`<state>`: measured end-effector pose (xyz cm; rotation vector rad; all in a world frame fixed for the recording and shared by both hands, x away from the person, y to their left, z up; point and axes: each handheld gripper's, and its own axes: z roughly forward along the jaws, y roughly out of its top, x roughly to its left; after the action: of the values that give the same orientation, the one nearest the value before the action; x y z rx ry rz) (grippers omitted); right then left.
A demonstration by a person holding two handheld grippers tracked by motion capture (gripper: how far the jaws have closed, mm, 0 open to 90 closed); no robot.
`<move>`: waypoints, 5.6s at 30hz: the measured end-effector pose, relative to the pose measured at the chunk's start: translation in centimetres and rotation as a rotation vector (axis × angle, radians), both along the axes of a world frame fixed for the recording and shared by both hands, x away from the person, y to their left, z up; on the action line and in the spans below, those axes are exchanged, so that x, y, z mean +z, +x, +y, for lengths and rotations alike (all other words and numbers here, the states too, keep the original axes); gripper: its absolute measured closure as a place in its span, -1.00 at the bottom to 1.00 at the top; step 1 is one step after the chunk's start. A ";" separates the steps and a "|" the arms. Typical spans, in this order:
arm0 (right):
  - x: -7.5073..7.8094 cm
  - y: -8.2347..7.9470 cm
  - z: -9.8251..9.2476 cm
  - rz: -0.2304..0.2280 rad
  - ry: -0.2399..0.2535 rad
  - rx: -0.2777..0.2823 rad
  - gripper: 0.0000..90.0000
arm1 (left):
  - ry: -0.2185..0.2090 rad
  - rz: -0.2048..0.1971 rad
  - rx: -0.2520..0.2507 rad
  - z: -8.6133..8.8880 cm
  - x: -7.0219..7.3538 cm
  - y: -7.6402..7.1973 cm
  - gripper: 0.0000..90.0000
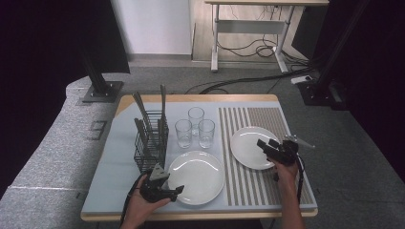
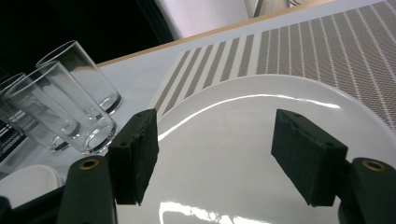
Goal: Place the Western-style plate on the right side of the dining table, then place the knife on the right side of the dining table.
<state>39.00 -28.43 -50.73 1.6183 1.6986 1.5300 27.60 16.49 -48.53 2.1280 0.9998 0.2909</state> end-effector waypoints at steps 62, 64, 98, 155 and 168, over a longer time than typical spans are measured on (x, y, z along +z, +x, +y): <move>3.7 -1.5 9.9 -0.142 -0.024 0.319 -0.32 | 0.008 -0.008 0.023 0.7 0.0 -0.9 -0.43; 3.6 -1.5 10.2 -0.143 -0.027 0.329 -0.32 | 0.009 -0.008 0.023 0.7 0.0 -0.9 -0.44; 5.4 -0.2 14.5 -0.149 -0.049 0.402 -0.30 | -0.018 -0.018 0.029 2.0 0.3 -0.8 -0.43; 9.6 3.8 20.5 -0.192 -0.023 0.503 -0.21 | -0.024 -0.031 -0.003 1.8 1.0 -1.0 -0.43; 9.8 4.6 21.3 -0.185 -0.026 0.505 -0.19 | -0.024 -0.038 -0.001 2.1 1.2 -0.9 -0.43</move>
<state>43.58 -7.12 -40.94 1.0354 2.1089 1.7996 26.70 18.63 -47.30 2.0941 0.9755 0.3160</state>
